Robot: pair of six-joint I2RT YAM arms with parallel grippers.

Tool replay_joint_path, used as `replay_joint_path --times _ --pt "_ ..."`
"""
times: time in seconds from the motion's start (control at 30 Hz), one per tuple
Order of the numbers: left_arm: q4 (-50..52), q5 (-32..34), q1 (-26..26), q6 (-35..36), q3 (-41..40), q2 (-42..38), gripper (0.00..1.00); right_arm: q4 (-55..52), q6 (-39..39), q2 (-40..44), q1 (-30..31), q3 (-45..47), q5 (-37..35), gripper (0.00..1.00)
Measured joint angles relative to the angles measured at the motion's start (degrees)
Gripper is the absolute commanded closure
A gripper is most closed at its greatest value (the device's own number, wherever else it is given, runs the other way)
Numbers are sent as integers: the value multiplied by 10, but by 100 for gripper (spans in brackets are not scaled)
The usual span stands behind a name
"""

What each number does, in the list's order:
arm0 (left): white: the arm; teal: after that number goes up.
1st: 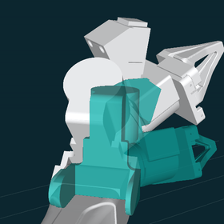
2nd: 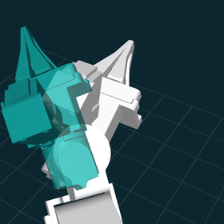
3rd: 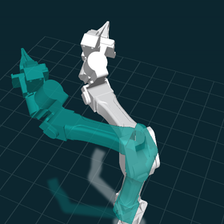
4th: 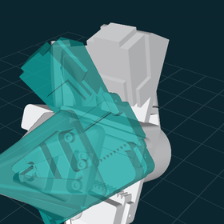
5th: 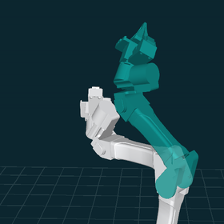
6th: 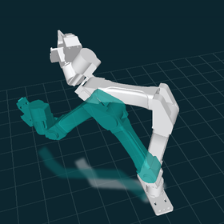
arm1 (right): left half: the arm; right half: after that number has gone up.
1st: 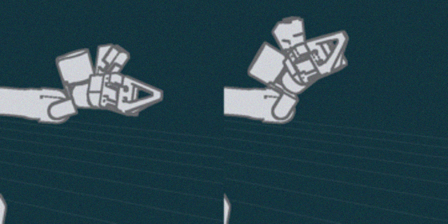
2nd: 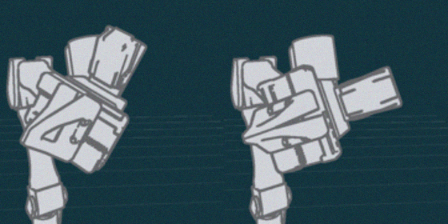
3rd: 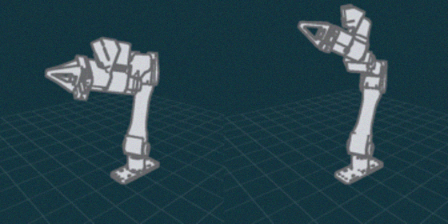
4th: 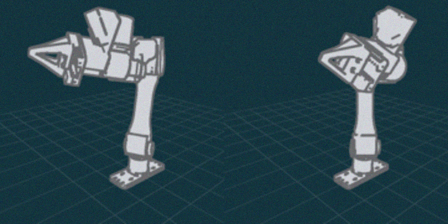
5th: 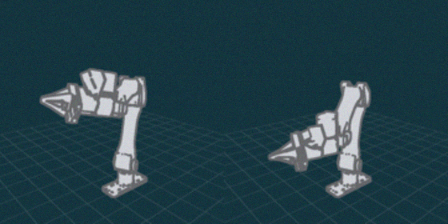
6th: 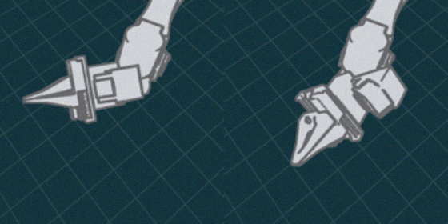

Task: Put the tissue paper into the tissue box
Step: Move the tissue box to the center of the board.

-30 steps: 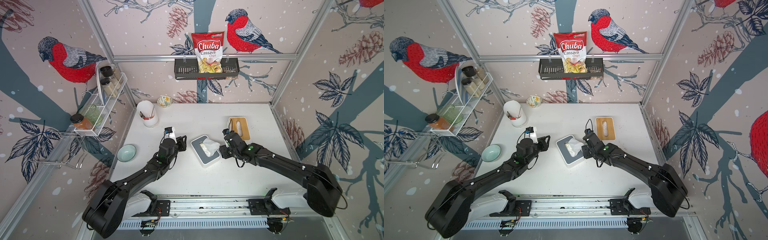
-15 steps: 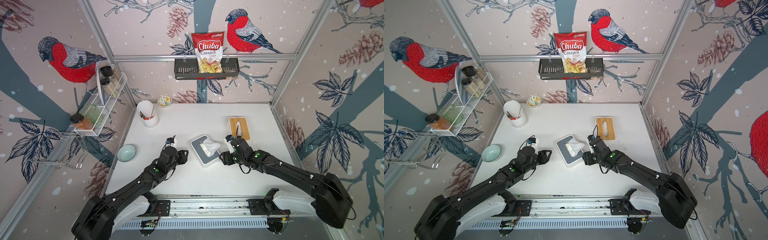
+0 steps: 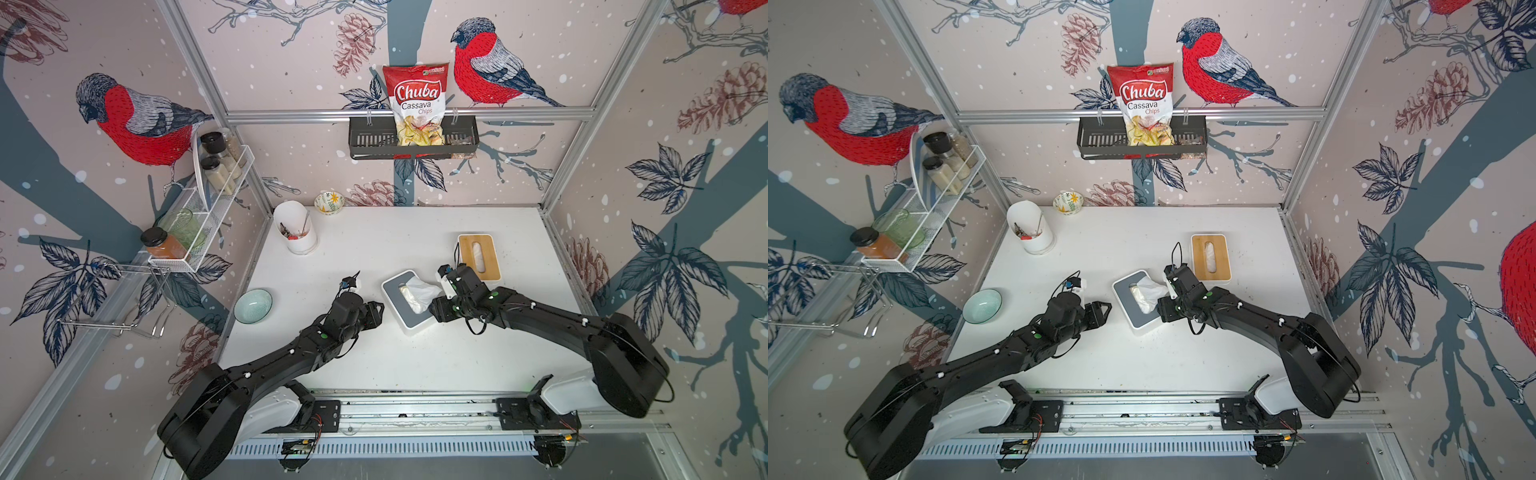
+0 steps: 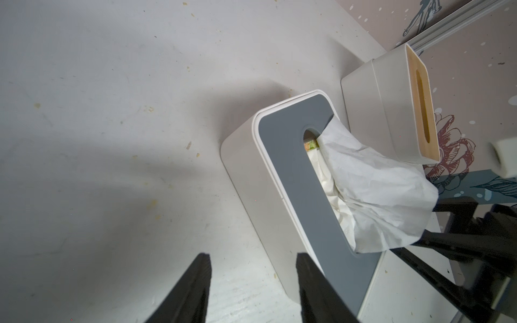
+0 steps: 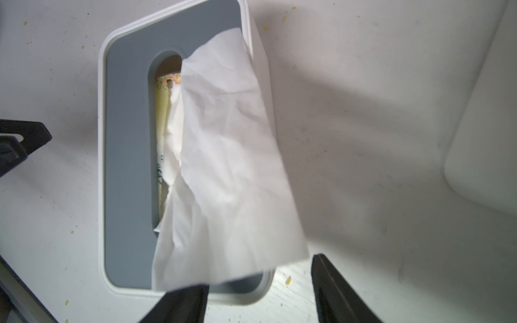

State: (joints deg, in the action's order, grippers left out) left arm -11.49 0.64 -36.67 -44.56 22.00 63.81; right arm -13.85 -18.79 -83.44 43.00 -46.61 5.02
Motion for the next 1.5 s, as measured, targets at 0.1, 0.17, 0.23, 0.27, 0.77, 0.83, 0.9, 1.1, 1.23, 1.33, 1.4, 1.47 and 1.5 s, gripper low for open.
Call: replay_joint_path --times 0.1,0.17,0.23,0.27,0.77,0.83,0.9,1.1,1.23,1.33,1.4,1.47,1.5 --pt "0 13 0 0 1 -12 47 0 6 -22 8 -18 10 45" --pt "1 23 0 0 1 -19 47 1 5 -34 19 -25 16 46" --pt "2 30 0 0 2 -24 47 8 4 -43 33 -30 23 46" --pt "2 34 0 0 2 -27 47 12 3 -47 39 -31 27 46" --pt "37 60 9 8 5 -64 47 18 -36 -10 126 -56 27 35" --pt "45 60 19 13 12 -57 47 10 -36 7 145 -49 -1 32" --pt "49 57 27 17 20 -46 47 -4 -36 14 157 -40 -22 31" --pt "63 53 34 30 47 -2 47 -39 -36 3 180 -24 -81 28" --pt "65 52 34 32 54 6 47 -42 -36 -11 184 -23 -99 27" --pt "65 49 38 32 54 13 46 -43 -36 -35 185 -35 -119 26" --pt "68 45 42 36 59 26 47 -45 -35 -58 186 -51 -137 26" --pt "71 39 45 42 73 40 47 -47 -34 -78 186 -65 -151 25" --pt "72 39 45 44 81 48 47 -47 -32 -89 186 -72 -157 25"
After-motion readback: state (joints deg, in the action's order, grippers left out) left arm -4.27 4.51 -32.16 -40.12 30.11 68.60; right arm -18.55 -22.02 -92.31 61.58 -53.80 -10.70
